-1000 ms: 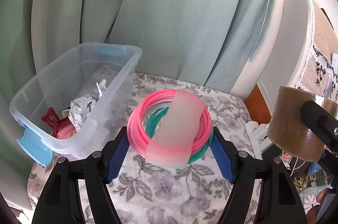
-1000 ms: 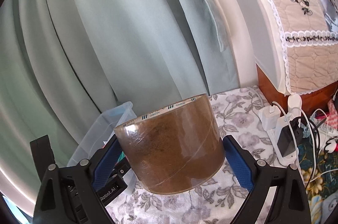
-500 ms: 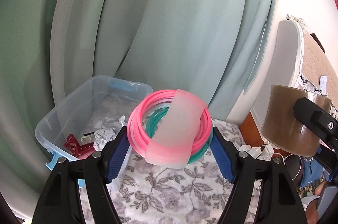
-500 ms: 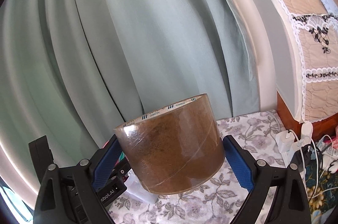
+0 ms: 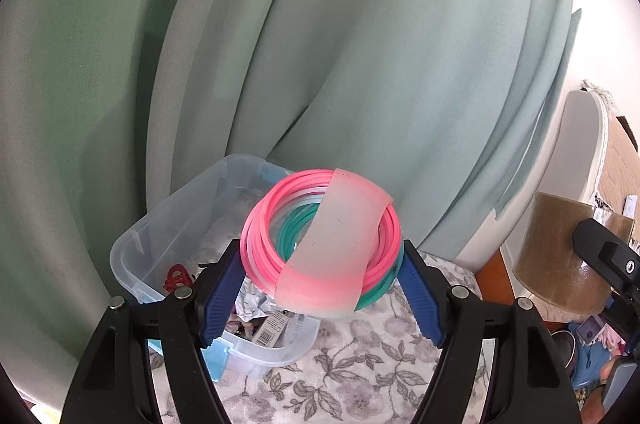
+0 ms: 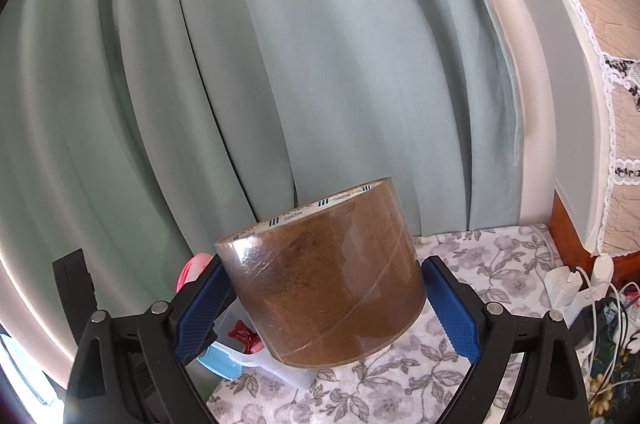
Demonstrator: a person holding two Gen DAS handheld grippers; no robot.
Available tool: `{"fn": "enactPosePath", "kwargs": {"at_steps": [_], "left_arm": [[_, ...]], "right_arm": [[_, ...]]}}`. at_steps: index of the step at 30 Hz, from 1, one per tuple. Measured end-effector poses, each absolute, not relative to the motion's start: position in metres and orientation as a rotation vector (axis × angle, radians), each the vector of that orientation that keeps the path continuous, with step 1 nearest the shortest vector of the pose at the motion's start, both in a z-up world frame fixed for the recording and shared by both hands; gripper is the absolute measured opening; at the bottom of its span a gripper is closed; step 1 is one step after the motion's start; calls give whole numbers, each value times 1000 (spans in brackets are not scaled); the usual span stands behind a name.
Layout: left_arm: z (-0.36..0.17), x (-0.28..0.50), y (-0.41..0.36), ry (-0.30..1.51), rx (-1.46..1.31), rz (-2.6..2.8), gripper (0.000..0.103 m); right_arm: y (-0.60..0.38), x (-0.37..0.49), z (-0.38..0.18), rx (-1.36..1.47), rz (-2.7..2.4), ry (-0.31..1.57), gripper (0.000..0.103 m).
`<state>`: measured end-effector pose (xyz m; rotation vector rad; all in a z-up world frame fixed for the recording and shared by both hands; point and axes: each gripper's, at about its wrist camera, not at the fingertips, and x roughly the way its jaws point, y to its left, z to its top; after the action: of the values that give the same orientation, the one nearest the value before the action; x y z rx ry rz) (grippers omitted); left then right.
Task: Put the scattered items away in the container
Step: 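Lift and carry the hair ties with left while right carries the tape roll over the container, then open both grippers to drop the hair ties and tape roll inside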
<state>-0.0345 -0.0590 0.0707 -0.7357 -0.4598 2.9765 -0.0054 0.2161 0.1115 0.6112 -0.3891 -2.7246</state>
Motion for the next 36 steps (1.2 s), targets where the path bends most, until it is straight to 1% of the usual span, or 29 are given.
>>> {"fn": "enactPosePath", "kwargs": {"at_steps": [14,24,36], "left_arm": [[46,-51,-127,-646,-801,3054,76],[29,-62,-144,-690,-856,3040,76],[16,-74,-152,-699,-906,3025,76]], "right_arm": [[147,-42,92,729,-2606,-245,96],[116,-64,70,817,-2544,-168,96],[87,-85,49,891,-2479,-99,96]]}}
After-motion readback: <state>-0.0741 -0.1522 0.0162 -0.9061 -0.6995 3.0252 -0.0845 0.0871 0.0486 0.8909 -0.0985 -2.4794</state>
